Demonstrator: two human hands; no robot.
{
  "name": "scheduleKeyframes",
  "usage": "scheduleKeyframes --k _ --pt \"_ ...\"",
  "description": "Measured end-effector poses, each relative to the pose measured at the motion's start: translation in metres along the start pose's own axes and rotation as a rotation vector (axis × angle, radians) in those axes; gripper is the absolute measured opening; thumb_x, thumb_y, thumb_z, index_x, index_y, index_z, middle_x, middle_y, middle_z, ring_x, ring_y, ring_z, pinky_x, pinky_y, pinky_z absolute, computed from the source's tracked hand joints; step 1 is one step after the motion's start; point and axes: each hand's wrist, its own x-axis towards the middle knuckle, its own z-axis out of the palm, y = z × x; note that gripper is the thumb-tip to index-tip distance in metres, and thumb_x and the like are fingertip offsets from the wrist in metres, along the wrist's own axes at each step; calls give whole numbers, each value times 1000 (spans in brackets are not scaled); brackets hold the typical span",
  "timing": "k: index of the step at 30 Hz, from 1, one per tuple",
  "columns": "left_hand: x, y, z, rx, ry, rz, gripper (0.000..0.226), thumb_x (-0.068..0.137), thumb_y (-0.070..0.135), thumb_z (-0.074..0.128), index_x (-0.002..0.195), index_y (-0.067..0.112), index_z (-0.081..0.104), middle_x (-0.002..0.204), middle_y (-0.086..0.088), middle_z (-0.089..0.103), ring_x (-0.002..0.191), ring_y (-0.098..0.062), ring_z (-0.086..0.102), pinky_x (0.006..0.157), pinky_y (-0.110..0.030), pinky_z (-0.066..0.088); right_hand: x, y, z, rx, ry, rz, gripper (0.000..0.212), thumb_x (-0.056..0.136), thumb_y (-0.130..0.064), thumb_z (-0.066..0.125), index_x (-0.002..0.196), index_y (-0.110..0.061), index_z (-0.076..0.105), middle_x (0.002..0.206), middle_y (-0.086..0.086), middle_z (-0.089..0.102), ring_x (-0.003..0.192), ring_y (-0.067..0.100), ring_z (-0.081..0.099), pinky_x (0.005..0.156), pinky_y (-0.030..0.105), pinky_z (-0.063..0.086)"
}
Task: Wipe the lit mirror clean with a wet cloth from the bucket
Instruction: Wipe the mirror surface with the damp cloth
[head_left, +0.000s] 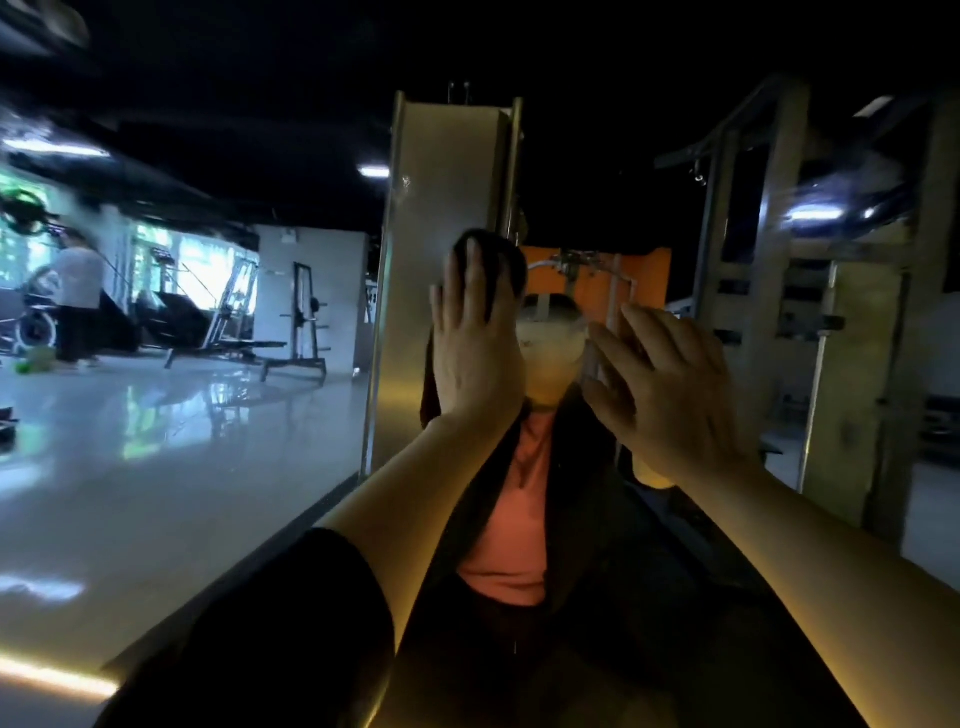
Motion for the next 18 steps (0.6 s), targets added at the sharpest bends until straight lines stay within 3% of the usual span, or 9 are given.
scheduleKeyframes --k 2,4,6,9,10,13,15,16,18 --pt "-32 13 5 5 -104 293 67 95 10 37 156 20 13 165 -6 0 151 -25 -8 122 -43 -3 0 0 -1 4 27 2 48 96 -38 53 132 -8 62 138 19 55 127 37 48 105 51 38" --pt "-45 1 6 38 -134 456 62 97 18 40 154 20 14 164 -6 5 152 -25 -3 123 -44 5 -5 0 2 11 43 11 46 95 -34 55 132 -8 62 140 19 54 129 36 47 105 52 38" --pt "-22 -21 3 77 -92 348 71 94 14 51 154 19 12 164 -8 6 151 -26 -1 123 -47 10 -9 1 5 22 41 20 46 96 -33 54 134 -10 60 143 18 52 132 36 46 106 52 37" --pt "25 -28 -12 -15 -16 -14 67 96 23 38 156 13 11 164 -12 3 150 -28 -6 123 -46 4 -10 2 6 38 15 37 46 99 -36 47 136 -12 59 146 18 50 135 34 45 107 54 36" --pt "27 -18 -12 -28 3 -40 67 96 20 39 156 13 10 164 -11 2 150 -28 -7 123 -45 3 -9 1 7 45 10 43 46 99 -36 47 136 -12 59 146 18 49 136 34 46 107 54 37" --pt "-13 16 5 -2 -62 264 72 93 7 50 154 21 14 163 -5 1 151 -25 -5 123 -44 7 -12 -2 8 56 9 72 43 99 -35 50 132 -10 62 147 17 49 138 33 45 110 53 35" --pt "-41 8 5 29 -160 483 68 94 16 48 153 20 17 162 -4 3 151 -24 -3 122 -39 0 -16 -2 8 75 1 75 43 99 -34 49 131 -9 62 148 17 47 139 32 43 111 52 33" --pt "-40 -5 1 60 -167 524 69 92 18 51 153 19 16 162 -6 5 151 -26 1 122 -40 2 -18 -1 8 82 -2 70 44 99 -34 48 133 -9 61 149 17 46 140 32 42 112 52 32" --pt "-18 -31 -3 93 -115 411 72 90 15 56 152 15 19 162 -11 13 150 -32 10 121 -48 17 -19 0 8 81 0 61 45 98 -32 50 137 -11 58 150 16 45 140 32 41 114 50 30"
